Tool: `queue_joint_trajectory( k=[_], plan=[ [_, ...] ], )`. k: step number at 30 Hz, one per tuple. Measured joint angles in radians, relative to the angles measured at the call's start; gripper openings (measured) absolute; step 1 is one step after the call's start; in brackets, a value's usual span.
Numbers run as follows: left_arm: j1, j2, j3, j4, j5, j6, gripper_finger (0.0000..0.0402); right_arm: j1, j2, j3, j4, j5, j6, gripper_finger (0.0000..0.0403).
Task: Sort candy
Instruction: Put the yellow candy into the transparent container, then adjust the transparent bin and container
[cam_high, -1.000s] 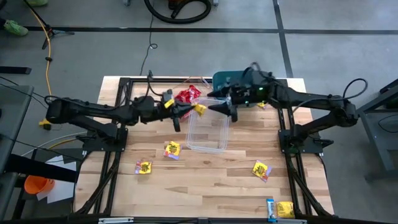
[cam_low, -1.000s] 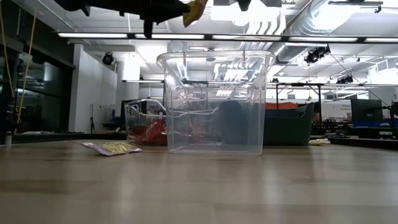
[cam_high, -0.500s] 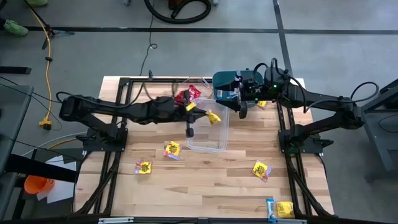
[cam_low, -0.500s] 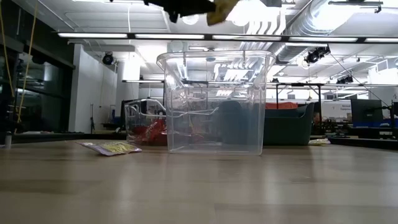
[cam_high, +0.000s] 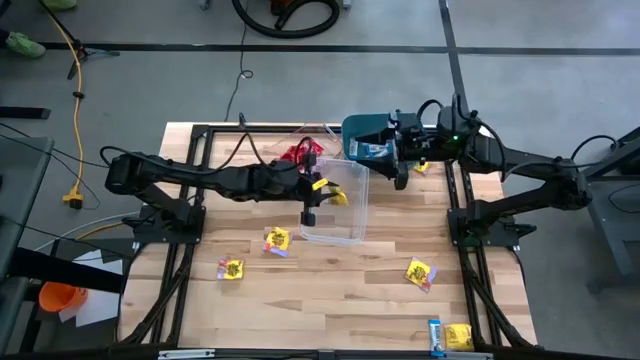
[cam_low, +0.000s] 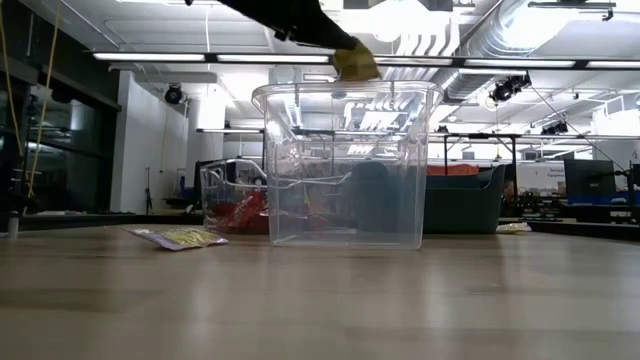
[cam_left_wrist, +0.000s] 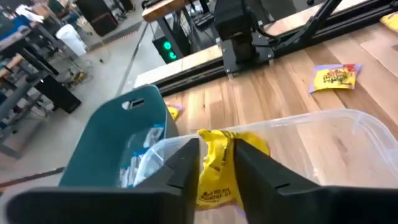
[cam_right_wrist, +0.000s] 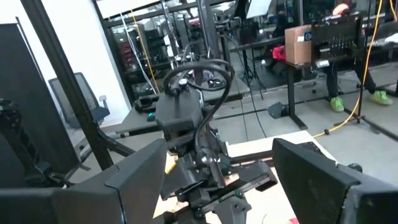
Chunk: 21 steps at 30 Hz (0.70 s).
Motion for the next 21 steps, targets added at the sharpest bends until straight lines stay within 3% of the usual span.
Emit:
queue_joint_trajectory(
  k=[9, 13, 16, 18, 21],
  plan=[
    [0.0, -0.013, 0.0, -0.028, -0.013, -0.092, 0.0182, 0.0, -0.017, 0.0, 0.0, 0.037, -0.044, 0.0288],
    [0.009, -0.109, 0.021, -0.137, -0.152, -0.114, 0.0198, 0.0, -0.017, 0.0, -0.009, 0.045, -0.04, 0.0288],
    [0.065, -0.227, 0.037, -0.225, -0.239, -0.226, 0.0199, 0.0, -0.017, 0.0, -0.042, 0.066, -0.039, 0.0288],
    [0.122, -0.312, 0.037, -0.262, -0.223, -0.312, 0.02, 0.0, -0.017, 0.0, -0.077, 0.089, -0.043, 0.0288],
    [0.213, -0.418, 0.029, -0.278, -0.117, -0.42, 0.02, 0.0, -0.017, 0.0, -0.15, 0.167, -0.043, 0.0288]
  ],
)
